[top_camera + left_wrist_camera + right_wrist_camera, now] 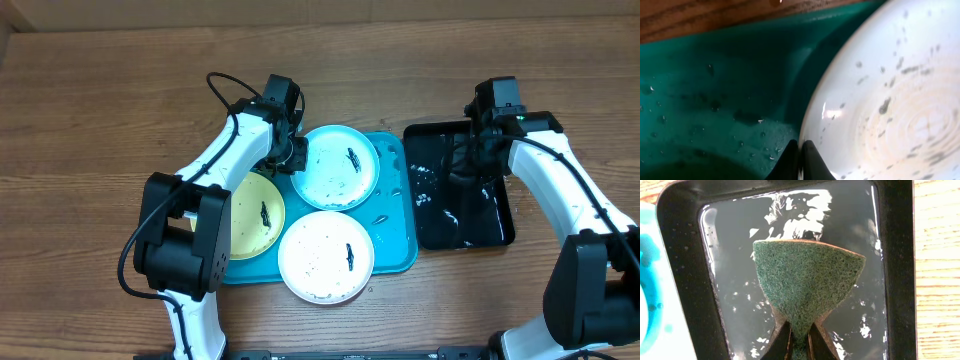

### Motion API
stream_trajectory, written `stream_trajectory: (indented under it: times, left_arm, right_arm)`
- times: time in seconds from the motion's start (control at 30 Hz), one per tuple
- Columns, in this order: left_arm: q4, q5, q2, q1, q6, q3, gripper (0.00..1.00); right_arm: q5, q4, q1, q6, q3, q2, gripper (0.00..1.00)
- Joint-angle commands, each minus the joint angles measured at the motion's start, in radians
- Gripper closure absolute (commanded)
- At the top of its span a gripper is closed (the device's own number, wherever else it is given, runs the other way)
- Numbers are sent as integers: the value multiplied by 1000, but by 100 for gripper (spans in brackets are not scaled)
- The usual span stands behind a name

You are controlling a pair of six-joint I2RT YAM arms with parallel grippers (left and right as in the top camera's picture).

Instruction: Clean dirty plates on tray and stack at the side

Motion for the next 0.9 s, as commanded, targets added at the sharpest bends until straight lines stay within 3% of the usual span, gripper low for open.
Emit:
stream_trajectory:
  times: [0.0, 0.4, 0.57, 0.7, 0.87]
  left_arm:
    - [8, -3, 16, -4, 1, -15, 96]
    - [31, -3, 16, -4, 1, -15, 96]
    - [40, -3, 16, -4, 0, -15, 96]
    - [52, -3, 16, -4, -12, -15, 96]
    - [59, -3, 16, -4, -18, -15, 96]
  right_arm:
    - [-5, 0, 1, 2, 18, -26, 96]
    - [-5, -5, 0, 36, -14, -26, 96]
    - [-6, -78, 1, 36, 81, -29, 96]
    - [-101, -149, 3, 37, 213, -34, 96]
    - [-280, -96, 56, 76, 238, -34, 96]
